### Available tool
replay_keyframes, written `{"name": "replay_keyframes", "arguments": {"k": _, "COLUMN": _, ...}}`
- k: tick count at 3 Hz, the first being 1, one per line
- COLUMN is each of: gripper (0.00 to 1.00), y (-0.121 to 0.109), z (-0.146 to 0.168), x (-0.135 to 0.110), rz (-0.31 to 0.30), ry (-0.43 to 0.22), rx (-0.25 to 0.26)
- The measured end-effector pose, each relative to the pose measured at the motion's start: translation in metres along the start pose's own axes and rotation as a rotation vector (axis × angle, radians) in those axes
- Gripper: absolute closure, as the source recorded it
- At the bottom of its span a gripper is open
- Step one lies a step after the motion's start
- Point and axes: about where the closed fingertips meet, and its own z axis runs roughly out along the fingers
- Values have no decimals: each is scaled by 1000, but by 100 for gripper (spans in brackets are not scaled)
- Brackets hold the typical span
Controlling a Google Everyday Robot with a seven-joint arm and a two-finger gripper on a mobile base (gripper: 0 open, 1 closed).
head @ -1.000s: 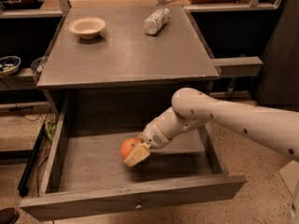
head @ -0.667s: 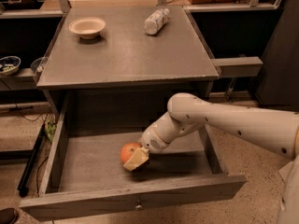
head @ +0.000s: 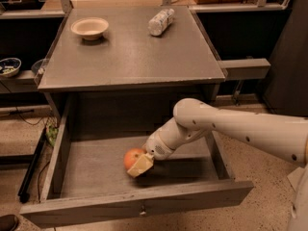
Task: Place orange into top drawer
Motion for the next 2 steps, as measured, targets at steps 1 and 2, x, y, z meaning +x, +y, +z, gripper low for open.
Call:
{"name": "replay_keyframes", "arguments": {"k": 1, "gripper": 100, "y": 4, "z": 1, "x": 1, "rz": 1, "ry": -15, "rx": -4}}
{"name": "replay_keyframes", "arguments": {"k": 2, "gripper": 100, "y": 5, "z": -1, "x": 2, "rz": 1, "ry": -23, "rx": 0}}
